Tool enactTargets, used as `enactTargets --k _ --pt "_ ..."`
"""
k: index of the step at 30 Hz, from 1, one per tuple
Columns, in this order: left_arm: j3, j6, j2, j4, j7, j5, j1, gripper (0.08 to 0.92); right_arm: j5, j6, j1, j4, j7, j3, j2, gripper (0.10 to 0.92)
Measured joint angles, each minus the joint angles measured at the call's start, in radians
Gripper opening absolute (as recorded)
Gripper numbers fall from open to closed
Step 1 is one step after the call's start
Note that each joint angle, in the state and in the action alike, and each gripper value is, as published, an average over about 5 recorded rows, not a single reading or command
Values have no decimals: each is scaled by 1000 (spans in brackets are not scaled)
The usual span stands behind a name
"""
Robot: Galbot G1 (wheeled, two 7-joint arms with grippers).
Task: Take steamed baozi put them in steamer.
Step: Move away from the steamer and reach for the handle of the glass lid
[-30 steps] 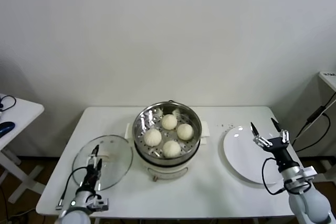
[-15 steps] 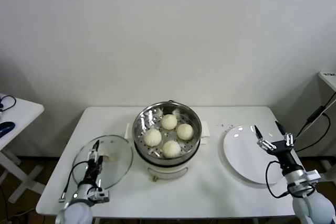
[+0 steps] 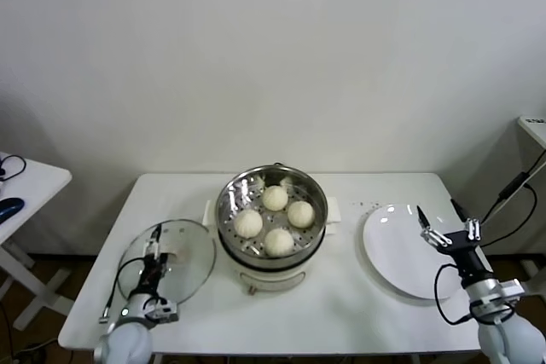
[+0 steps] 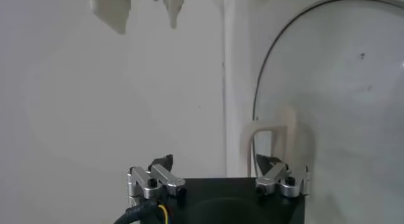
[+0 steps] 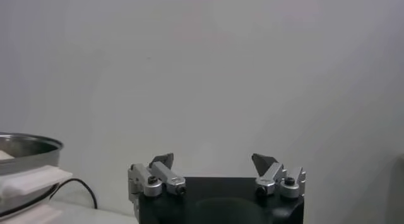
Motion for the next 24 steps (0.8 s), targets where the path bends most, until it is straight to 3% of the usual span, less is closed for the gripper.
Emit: enactTargets --k 11,24 --pt "0 0 0 34 -21 -16 -22 803 -17 2 -3 -2 -9 0 18 823" --pt "2 -8 -6 69 -41 -23 -29 447 -26 2 -2 -7 -21 -1 38 823"
